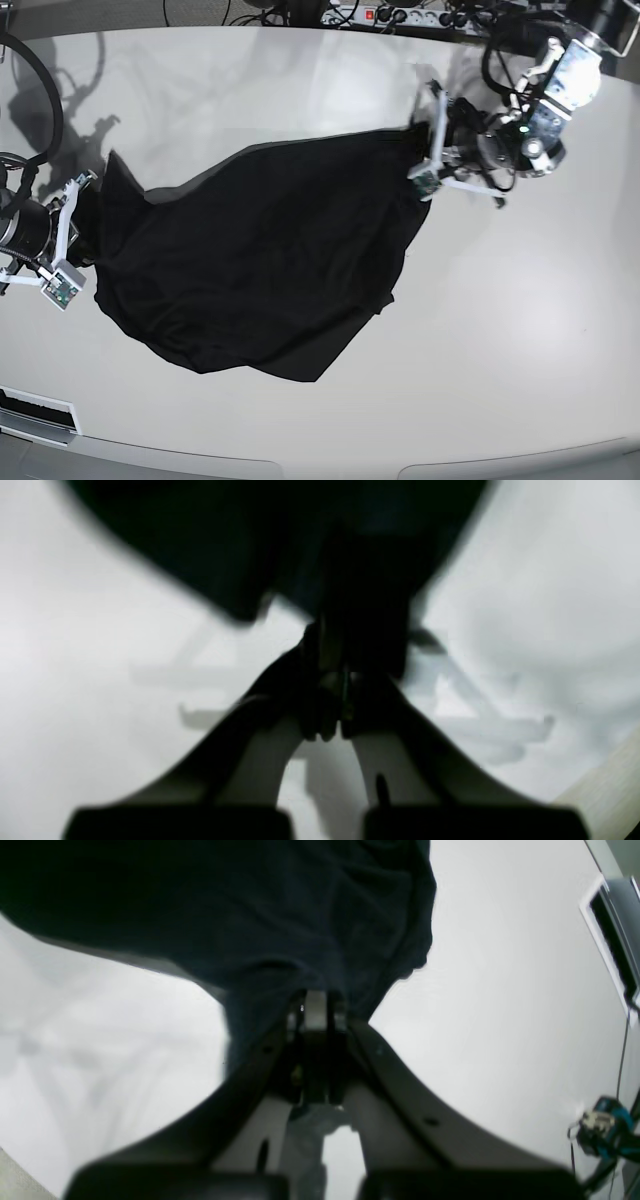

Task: Layout the t-shirt on the table in an organized manner, then fold the t-shirt properly
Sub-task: 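Reach the left gripper to the opposite shirt edge and grasp it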

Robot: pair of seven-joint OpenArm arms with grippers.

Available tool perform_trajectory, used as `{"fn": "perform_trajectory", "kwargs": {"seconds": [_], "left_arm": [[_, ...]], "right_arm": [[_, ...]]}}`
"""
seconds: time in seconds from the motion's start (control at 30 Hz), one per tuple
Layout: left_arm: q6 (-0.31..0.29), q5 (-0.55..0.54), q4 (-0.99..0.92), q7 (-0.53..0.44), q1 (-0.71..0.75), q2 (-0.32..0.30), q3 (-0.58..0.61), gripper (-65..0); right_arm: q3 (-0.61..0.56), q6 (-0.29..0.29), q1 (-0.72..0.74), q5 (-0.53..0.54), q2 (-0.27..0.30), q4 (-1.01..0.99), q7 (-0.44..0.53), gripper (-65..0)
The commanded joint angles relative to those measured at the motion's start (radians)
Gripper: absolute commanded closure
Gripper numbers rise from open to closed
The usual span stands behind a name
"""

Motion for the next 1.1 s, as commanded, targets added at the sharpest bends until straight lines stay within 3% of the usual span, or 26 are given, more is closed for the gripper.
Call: {"fn": "perform_trajectory", "kwargs": {"seconds": [0.0, 0.23, 0.4, 0.53, 0.6, 0.63, 0.73, 0.77, 0.93, 1.07], "left_arm": [[0.007, -0.027, 0.032, -0.011, -0.016, -0.032, -0.030, 0.0], [-0.008, -0.139, 0.074, -0.031, -0.016, -0.125, -0.186, 0.0], [-0.016, -0.165, 0.074, -0.033, -0.016, -0.143, -0.241, 0.0], [-0.209, -0.356, 0.074, -0.033, -0.016, -0.145, -0.241, 0.0], [-0.251, -0.454, 0.074, -0.026, -0.016, -0.145, -0.241, 0.0], [-0.251, -0.487, 0.074, -0.018, -0.016, -0.143, -0.241, -3.0], [-0.251, -0.517, 0.072, 0.005, -0.006, -0.123, -0.241, -30.2], [-0.251, -0.516, 0.069, 0.010, 0.004, -0.113, -0.241, -35.2], [-0.251, -0.449, 0.052, 0.002, 0.054, -0.067, -0.204, -36.0], [-0.251, -0.279, 0.023, -0.097, 0.058, -0.060, -0.107, -36.0]], "right_arm": [[0.011, -0.002, 0.016, 0.030, 0.020, 0.013, 0.006, 0.0], [0.009, -0.002, 0.002, 0.148, 0.020, 0.013, -0.106, 0.0], [0.009, -0.002, -0.016, 0.068, 0.020, 0.013, -0.113, 0.0], [0.009, -0.002, -0.016, 0.063, 0.020, 0.013, -0.104, 0.0], [0.009, -0.002, -0.017, 0.063, 0.020, 0.013, -0.104, 0.0], [0.009, -0.002, -0.017, 0.063, 0.020, 0.013, -0.104, 0.0], [0.009, -0.002, -0.016, 0.071, 0.019, 0.013, -0.104, 0.0], [0.009, -0.002, -0.016, 0.083, 0.019, 0.013, -0.103, 0.0], [0.009, -0.002, -0.016, 0.132, 0.017, 0.013, -0.103, 0.0], [0.009, -0.012, -0.016, 0.131, 0.017, 0.013, -0.098, 0.0]]}}
